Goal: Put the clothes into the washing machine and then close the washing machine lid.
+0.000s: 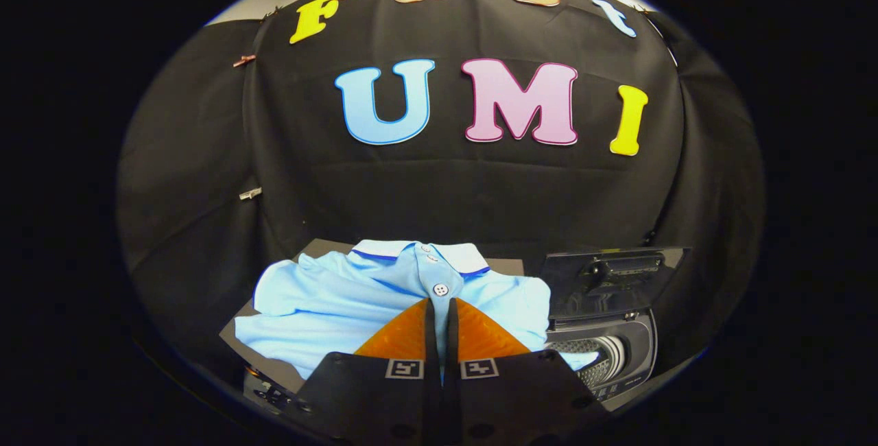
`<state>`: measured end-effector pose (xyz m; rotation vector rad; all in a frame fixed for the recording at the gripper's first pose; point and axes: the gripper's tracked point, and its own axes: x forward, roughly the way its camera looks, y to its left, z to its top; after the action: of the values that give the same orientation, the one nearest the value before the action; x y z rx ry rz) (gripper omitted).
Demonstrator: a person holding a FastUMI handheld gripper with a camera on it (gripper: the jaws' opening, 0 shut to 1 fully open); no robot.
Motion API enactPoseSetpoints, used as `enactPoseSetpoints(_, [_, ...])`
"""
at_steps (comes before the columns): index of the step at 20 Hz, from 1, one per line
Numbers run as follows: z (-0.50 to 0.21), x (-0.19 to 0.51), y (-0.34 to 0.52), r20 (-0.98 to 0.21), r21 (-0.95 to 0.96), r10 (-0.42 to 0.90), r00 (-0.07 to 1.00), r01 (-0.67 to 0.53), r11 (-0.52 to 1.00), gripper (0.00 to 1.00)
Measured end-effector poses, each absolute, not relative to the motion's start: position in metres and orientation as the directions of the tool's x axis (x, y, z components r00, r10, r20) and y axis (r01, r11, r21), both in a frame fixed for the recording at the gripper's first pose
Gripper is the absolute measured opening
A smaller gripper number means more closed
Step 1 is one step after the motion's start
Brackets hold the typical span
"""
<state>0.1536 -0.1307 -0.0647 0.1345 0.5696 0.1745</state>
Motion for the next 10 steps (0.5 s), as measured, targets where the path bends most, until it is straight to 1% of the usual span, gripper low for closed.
enactPoseSetpoints(5, [-0.054,0.163,-0.195,-0.486,0.245,0.276,0.829,-0.174,0.954,0.05])
enactPoseSetpoints(10, [-0.055,0.174,-0.265,-0.453,0.256,0.312,0.835,-0.214,0.943,0.05])
